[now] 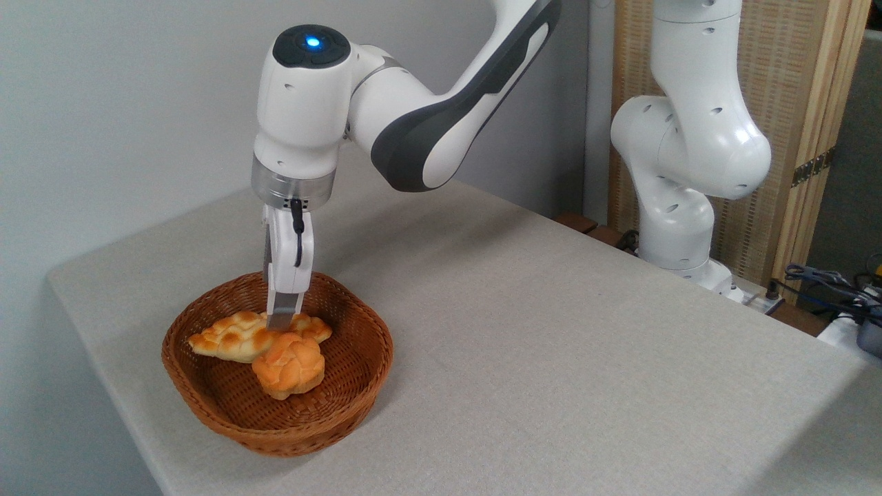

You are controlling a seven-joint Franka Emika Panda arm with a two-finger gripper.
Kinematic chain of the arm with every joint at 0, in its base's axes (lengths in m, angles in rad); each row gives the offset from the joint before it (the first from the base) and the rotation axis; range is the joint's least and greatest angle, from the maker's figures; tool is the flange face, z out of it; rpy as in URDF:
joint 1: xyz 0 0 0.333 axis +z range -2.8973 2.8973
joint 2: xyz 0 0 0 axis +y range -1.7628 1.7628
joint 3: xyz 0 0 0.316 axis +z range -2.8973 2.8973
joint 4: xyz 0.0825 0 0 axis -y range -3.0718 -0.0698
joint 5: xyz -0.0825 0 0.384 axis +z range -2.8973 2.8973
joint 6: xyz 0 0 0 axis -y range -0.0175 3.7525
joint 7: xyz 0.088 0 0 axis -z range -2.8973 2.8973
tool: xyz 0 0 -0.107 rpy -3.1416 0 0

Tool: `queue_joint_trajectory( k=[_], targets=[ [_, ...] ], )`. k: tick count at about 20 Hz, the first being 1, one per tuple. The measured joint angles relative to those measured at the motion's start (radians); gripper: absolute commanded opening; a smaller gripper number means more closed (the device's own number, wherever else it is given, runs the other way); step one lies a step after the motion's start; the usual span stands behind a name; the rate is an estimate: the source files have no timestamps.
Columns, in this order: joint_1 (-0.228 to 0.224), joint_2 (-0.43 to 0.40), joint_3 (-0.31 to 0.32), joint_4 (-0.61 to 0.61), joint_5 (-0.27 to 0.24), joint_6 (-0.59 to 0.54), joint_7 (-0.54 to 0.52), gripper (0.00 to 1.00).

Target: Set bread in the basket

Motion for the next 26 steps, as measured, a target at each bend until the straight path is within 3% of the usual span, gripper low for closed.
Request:
queue_joint_trajectory(
  k=[4, 6, 9, 11, 14, 16, 20, 26],
  targets=[
    [0.008, -0.027, 0.015, 0.012, 0.003, -0.004, -0.003, 1.0],
    [0.013, -0.059, 0.041, 0.024, 0.013, -0.068, -0.023, 1.0],
    [0.046, -0.099, 0.07, 0.138, 0.16, -0.319, -0.093, 1.0],
    [0.058, -0.112, 0.073, 0.231, 0.263, -0.465, -0.195, 1.0],
    [0.058, -0.112, 0.072, 0.325, 0.404, -0.588, -0.365, 1.0],
    [0.058, -0.107, 0.071, 0.356, 0.463, -0.637, -0.415, 1.0],
    [0.058, -0.083, 0.071, 0.397, 0.482, -0.684, -0.506, 1.0],
    [0.058, -0.067, 0.071, 0.406, 0.482, -0.713, -0.52, 1.0]
  ],
)
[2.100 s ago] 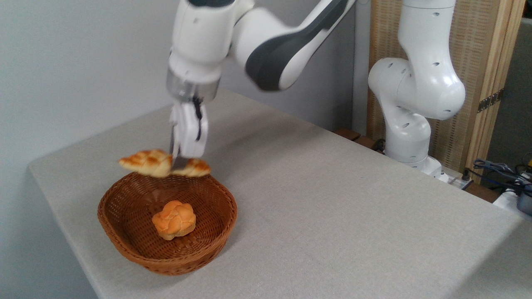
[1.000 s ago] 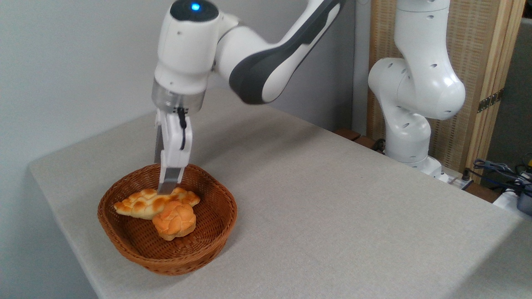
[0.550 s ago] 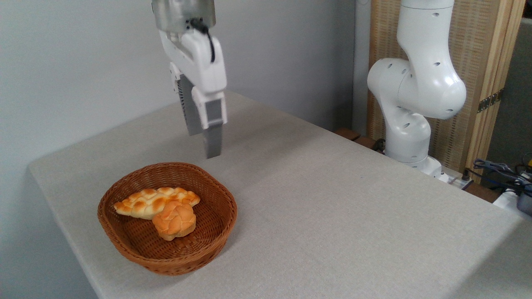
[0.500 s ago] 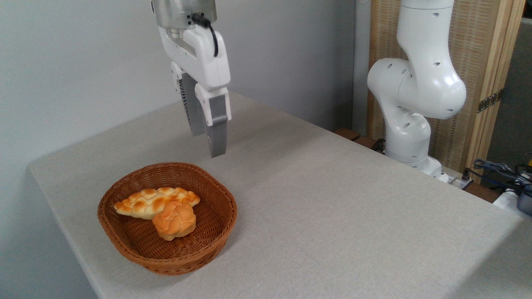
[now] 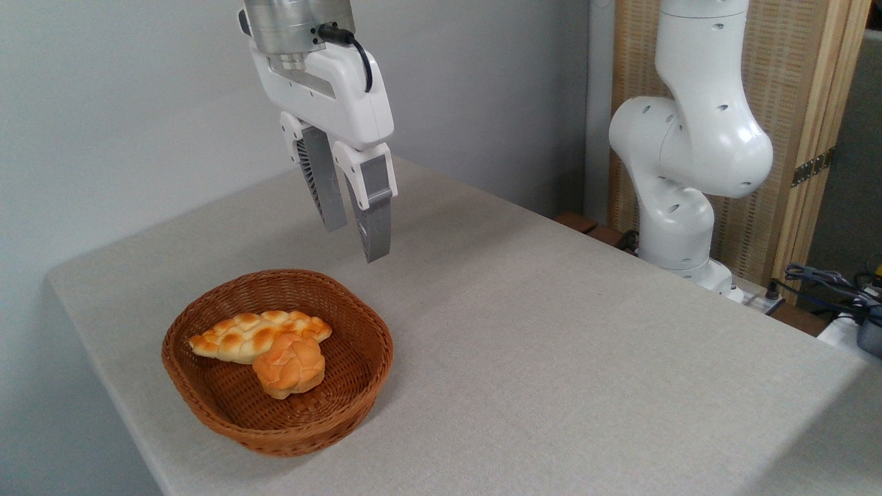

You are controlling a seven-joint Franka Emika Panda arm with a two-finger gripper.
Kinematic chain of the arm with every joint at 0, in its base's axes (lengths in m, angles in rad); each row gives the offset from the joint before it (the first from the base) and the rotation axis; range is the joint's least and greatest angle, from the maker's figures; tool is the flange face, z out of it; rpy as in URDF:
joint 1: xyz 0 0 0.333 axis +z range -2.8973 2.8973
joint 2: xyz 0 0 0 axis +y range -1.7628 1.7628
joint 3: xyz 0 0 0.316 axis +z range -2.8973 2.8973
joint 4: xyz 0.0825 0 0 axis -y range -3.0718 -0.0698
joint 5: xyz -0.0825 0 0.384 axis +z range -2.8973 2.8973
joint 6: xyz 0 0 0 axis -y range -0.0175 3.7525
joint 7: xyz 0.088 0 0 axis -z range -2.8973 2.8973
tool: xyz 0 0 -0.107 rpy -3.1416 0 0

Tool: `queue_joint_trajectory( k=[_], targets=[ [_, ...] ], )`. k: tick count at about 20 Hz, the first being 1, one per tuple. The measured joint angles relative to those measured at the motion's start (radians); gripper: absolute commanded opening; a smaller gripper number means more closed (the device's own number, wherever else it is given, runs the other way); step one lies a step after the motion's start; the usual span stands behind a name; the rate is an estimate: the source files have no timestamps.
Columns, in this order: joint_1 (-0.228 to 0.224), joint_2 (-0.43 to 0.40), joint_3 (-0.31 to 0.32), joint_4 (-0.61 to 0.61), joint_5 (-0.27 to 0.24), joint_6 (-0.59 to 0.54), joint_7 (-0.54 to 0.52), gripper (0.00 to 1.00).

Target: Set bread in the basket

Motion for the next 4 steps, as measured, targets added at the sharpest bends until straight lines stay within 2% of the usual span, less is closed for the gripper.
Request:
queue_joint_trajectory(
  k=[4],
  targets=[
    [0.0, 0.0, 0.0, 0.0, 0.0, -0.011, 0.0, 1.0]
  ],
)
